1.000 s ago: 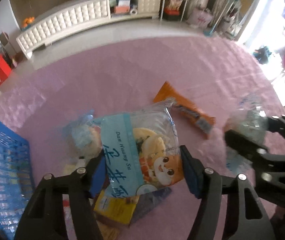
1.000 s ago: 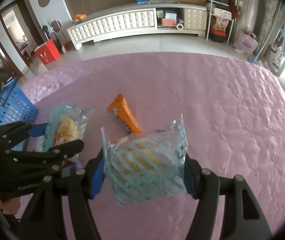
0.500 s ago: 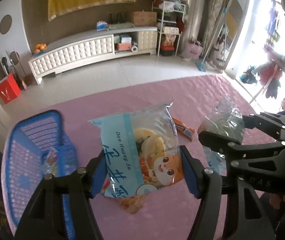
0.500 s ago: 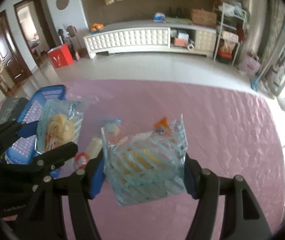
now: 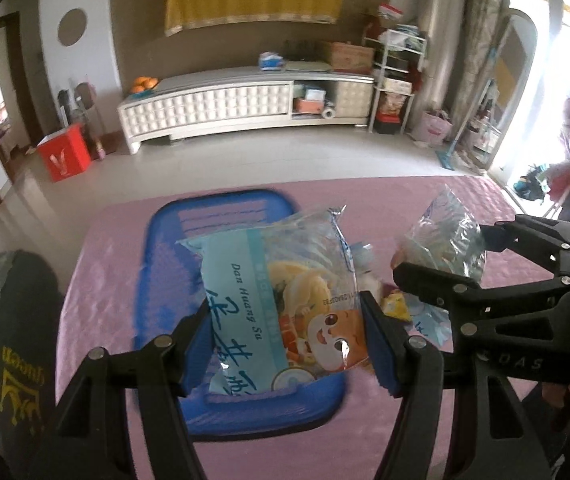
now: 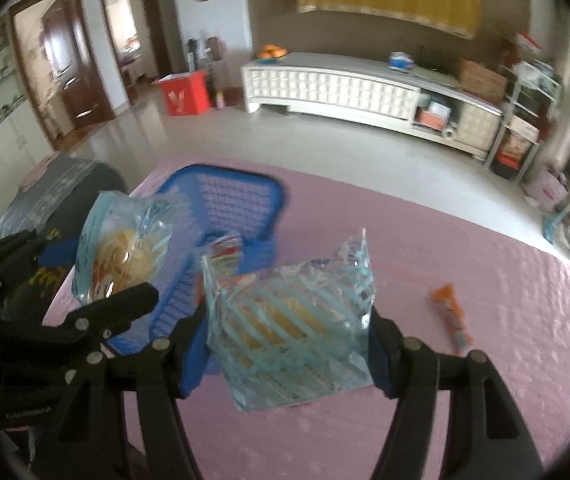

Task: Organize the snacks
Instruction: 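Carry both held bread bags over the blue basket, then open the right tool to drop its bag while the left tool releases its bag into the basket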

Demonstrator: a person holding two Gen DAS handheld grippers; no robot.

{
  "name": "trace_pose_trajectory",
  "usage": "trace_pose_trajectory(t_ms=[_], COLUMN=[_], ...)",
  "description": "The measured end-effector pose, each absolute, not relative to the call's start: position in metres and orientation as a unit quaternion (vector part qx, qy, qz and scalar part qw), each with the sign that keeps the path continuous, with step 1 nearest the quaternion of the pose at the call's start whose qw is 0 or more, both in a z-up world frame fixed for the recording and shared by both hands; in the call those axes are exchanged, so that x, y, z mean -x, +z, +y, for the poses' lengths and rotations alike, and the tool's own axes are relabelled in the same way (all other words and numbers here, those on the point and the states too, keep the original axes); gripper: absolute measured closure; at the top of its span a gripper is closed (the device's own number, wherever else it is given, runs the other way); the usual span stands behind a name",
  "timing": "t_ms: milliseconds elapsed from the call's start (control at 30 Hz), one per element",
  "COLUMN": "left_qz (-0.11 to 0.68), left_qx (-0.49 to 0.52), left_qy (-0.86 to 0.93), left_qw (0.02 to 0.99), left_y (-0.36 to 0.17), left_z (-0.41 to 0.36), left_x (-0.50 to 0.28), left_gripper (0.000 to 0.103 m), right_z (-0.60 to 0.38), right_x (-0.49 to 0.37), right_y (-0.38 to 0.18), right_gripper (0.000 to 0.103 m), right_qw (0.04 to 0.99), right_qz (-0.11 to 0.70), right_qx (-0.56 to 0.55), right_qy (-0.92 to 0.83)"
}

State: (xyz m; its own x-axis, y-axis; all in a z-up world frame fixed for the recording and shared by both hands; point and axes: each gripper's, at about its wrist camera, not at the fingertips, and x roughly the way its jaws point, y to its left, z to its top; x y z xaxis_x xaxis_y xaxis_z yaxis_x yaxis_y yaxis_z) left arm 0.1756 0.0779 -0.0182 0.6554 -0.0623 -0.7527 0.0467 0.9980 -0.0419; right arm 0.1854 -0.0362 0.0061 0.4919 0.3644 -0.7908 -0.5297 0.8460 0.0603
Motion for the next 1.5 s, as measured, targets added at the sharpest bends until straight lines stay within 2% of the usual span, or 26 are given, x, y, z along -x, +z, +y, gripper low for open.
trace_pose_trajectory(t_ms=[300,700,867,933,1100,1500], left_qz=[0.44,0.455,0.456,0.456,0.449,0.463], left_qx=[0.027,0.029,0.028,0.028,0.03,0.026], left_qy=[-0.007,-0.011,-0.009,-0.01,-0.012,-0.037], left_qw=[0.898,0.89,0.89,0.89,0.893,0.885], left_y=[-0.042,-0.062,-0.061,-0.06,-0.053,-0.067], left_z=[0.131,0.148,0.153,0.155,0.159,0.137], left_x=[-0.164,-0.163,-0.161,-0.16,-0.154,-0.168], left_gripper=[0.039,0.039,0.039,0.039,0.038,0.038], right_z=[0.023,0.045,0.046,0.045,0.041,0.008], right_x=[-0.185,-0.185,-0.185,-0.185,-0.181,-0.184], right_y=[-0.018,-0.037,-0.041,-0.04,-0.034,-0.025], right_gripper=[0.033,0.031,0.023,0.014,0.008,0.007], right_qw=[0.833,0.811,0.812,0.815,0.816,0.847], right_qz=[0.458,0.483,0.484,0.483,0.476,0.457], right_qx=[0.111,0.122,0.121,0.123,0.128,0.132], right_qy=[0.291,0.306,0.302,0.296,0.302,0.237])
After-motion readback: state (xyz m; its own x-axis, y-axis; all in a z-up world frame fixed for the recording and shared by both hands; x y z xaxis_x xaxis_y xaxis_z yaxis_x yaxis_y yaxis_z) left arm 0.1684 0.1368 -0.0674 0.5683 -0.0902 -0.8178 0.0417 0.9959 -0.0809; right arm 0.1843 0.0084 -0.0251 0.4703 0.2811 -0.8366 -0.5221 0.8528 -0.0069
